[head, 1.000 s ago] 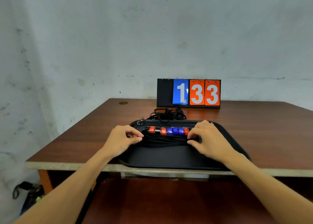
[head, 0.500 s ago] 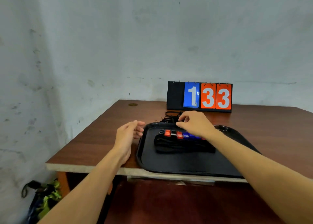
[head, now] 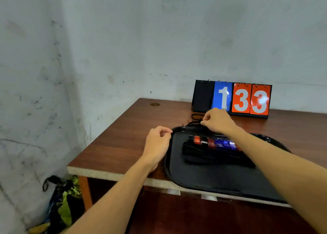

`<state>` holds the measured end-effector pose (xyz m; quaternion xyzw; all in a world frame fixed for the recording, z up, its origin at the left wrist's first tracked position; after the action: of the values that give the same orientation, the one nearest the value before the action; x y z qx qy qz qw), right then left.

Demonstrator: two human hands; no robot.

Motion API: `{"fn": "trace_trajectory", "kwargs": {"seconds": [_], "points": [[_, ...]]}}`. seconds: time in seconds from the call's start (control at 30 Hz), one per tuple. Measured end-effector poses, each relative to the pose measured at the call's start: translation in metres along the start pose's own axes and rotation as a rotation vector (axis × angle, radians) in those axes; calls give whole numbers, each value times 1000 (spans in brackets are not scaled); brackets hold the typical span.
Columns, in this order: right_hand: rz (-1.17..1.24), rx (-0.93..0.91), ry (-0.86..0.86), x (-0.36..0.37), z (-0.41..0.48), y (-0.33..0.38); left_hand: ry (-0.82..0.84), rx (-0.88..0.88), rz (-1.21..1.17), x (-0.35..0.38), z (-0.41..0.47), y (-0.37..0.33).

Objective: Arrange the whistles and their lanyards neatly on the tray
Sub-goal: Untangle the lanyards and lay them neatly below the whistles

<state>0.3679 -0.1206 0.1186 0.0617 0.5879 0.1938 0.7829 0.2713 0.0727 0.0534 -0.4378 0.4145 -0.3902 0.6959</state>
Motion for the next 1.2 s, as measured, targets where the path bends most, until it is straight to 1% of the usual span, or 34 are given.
{"fn": "trace_trajectory", "kwargs": {"seconds": [0.1,0.17,0.23,0.27,0.33,0.37,0.4,0.43,0.57,0.63,0.73,0.8,0.9,0.97,1.07,1.13,1.2], "points": [[144,-95,-79,-23,-4,14,59,80,132,8,-3,-9],[166,-114,-133,-40,-4,16,78,86,144,10,-5,-10],[198,-82,-138,-61,1,11,68,61,129,7,-5,-7],[253,-42,-131,-74,7,7,61,53,134,6,-5,-7],[447,38,-137,-98,14,1,68,58,171,9,-5,-8],[551,59,-145,-105,16,-1,77,60,189,11,-5,-9],[607,61,-147,-107,15,0,83,56,200,14,-5,-11],[593,47,-131,-105,12,3,87,47,205,15,-3,-12],[277,-84,3,-68,-1,7,66,-38,158,14,8,-11],[206,-125,55,-54,-3,2,57,-58,174,13,14,-10],[125,-197,216,-35,-3,-2,78,-41,242,17,24,-9],[60,-252,286,-25,-1,-1,79,-3,284,18,29,-10],[-3,-332,296,-11,6,7,47,39,322,16,38,-8],[-48,-371,306,0,12,14,17,35,314,14,41,-1],[-122,-372,334,18,23,19,-37,4,256,9,44,6],[-170,-351,338,28,31,22,-30,0,251,11,44,6],[-181,-333,306,29,36,28,-21,8,248,12,44,4]]}}
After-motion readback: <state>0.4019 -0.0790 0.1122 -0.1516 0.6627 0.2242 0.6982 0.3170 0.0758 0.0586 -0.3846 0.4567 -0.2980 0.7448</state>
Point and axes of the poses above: each hand's wrist, its own z-axis towards the middle knuckle, its own x-axis out of the palm, y = z × x, the point moved 5 cm from there along z, towards the middle knuckle, and after that the axes turned 3 degrees about x, right-handed, at the moved point
